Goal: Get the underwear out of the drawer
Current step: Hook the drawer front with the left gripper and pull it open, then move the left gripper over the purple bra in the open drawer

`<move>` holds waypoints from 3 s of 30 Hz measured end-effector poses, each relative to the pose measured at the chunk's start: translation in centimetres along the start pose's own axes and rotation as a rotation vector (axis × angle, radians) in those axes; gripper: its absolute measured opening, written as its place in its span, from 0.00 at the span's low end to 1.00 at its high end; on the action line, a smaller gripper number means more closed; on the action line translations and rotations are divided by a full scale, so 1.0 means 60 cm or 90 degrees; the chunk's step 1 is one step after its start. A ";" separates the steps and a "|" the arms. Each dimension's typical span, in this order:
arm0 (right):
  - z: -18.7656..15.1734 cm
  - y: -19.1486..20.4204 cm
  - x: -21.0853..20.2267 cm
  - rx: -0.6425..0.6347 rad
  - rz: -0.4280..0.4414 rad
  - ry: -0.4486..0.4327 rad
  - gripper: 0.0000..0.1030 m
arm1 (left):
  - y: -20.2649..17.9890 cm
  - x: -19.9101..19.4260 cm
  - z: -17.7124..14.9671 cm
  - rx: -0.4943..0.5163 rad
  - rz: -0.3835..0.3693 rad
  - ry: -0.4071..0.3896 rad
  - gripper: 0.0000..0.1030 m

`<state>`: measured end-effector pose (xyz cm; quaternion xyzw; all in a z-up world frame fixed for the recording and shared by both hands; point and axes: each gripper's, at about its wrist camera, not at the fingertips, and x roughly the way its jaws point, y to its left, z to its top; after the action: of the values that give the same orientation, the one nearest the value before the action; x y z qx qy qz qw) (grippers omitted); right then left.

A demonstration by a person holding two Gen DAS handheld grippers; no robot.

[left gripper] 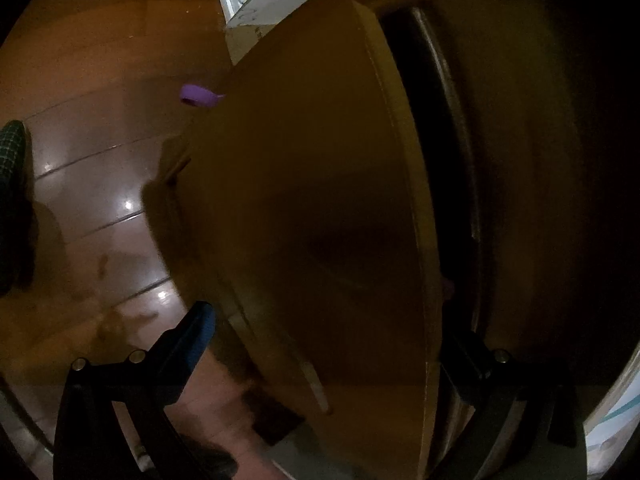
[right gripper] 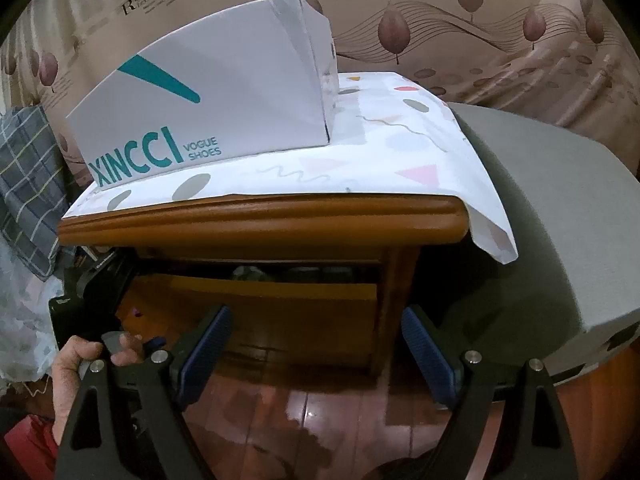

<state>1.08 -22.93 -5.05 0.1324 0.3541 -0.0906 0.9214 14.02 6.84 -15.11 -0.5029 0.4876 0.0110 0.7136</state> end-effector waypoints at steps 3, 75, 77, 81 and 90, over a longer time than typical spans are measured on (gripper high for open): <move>0.001 -0.004 0.000 0.007 -0.002 0.001 0.86 | 0.011 -0.010 -0.007 0.006 0.003 -0.009 1.00; 0.003 -0.002 0.000 -0.004 -0.015 0.008 0.86 | -0.042 -0.241 -0.131 0.598 0.248 -0.090 0.97; 0.003 -0.002 0.000 -0.005 -0.015 0.009 0.86 | -0.066 -0.239 -0.138 0.662 0.234 -0.081 0.97; 0.002 -0.001 0.001 -0.008 -0.017 0.012 0.86 | -0.104 -0.210 -0.149 0.779 0.221 -0.019 0.97; 0.002 -0.003 0.009 -0.006 -0.021 0.028 0.86 | -0.110 -0.138 -0.139 0.864 0.236 0.114 0.97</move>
<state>1.53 -23.18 -5.35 0.1243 0.3765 -0.1010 0.9125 7.28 1.43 -4.73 0.1449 0.5213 -0.2151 0.8130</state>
